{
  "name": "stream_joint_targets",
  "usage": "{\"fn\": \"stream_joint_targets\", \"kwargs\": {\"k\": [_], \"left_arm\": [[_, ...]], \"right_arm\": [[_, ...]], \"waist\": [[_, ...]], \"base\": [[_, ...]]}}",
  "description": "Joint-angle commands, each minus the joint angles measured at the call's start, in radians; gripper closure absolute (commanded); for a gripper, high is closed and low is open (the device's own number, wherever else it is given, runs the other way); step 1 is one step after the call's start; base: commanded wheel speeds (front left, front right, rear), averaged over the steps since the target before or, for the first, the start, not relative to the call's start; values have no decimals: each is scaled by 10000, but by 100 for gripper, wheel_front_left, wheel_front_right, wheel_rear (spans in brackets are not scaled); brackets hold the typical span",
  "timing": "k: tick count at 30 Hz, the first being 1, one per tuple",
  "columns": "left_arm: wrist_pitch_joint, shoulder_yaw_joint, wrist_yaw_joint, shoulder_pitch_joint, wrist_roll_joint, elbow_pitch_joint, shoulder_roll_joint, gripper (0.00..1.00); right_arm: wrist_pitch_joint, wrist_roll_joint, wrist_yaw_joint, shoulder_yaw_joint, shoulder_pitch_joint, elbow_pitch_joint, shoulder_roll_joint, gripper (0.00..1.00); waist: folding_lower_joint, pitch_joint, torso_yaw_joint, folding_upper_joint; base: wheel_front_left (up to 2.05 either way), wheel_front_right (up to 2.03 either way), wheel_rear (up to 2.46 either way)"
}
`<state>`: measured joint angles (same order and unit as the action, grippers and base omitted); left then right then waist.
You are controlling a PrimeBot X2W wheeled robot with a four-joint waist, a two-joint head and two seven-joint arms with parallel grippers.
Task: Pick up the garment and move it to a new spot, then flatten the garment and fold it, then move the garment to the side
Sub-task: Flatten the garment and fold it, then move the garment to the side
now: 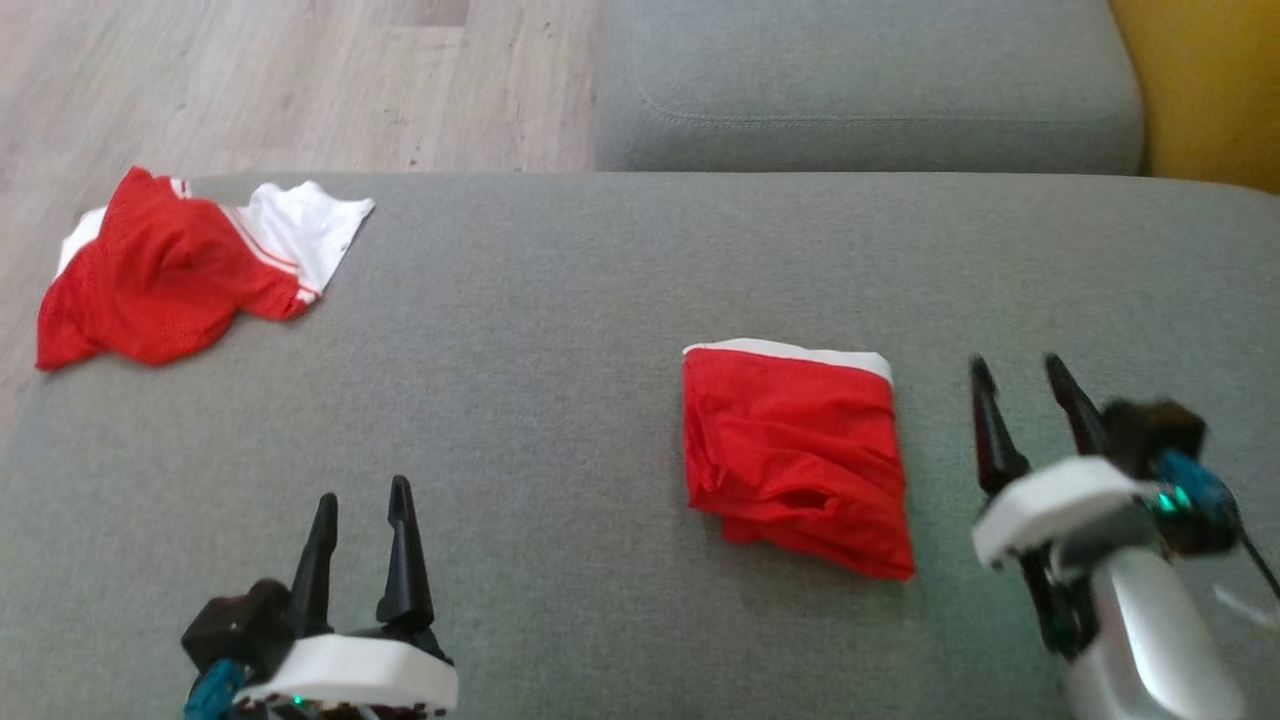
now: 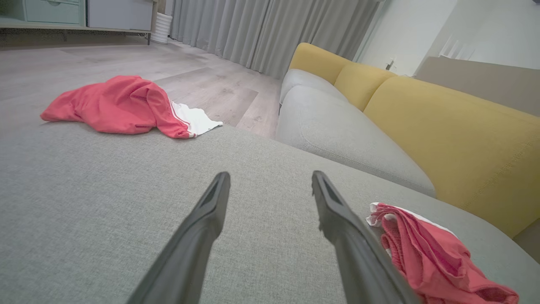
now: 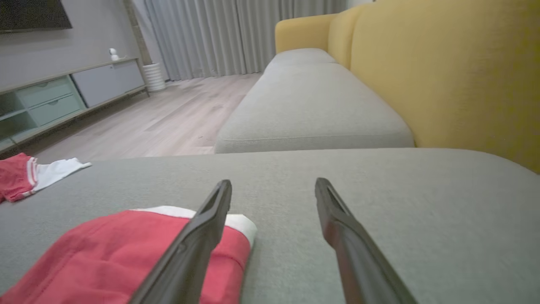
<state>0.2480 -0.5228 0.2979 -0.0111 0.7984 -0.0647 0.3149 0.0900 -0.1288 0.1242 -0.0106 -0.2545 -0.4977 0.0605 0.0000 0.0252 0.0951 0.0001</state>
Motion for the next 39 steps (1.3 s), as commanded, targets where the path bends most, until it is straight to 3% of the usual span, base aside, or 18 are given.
{"fn": "stream_joint_targets", "kwargs": {"k": [1,6,17,39], "left_arm": [[70,326,-47,-253,-97,303,242,0],[87,370,-143,-8,-134,238,370,0],[114,291,-61,352,-454,12,313,0],[107,195,-39,386,-559,-121,232,0]], "right_arm": [[187,202,65,82,-50,546,-100,0],[223,283,65,-144,1034,1696,-101,0],[-45,-92,65,453,2820,3650,-102,0],[-264,-222,65,520,3180,3776,-102,0]], "waist": [[0,72,-88,-1],[0,252,-417,-1],[0,565,-839,-1],[0,625,-733,-1]], "base": [[0,0,0],[0,0,0],[0,0,0],[0,0,0]]}}
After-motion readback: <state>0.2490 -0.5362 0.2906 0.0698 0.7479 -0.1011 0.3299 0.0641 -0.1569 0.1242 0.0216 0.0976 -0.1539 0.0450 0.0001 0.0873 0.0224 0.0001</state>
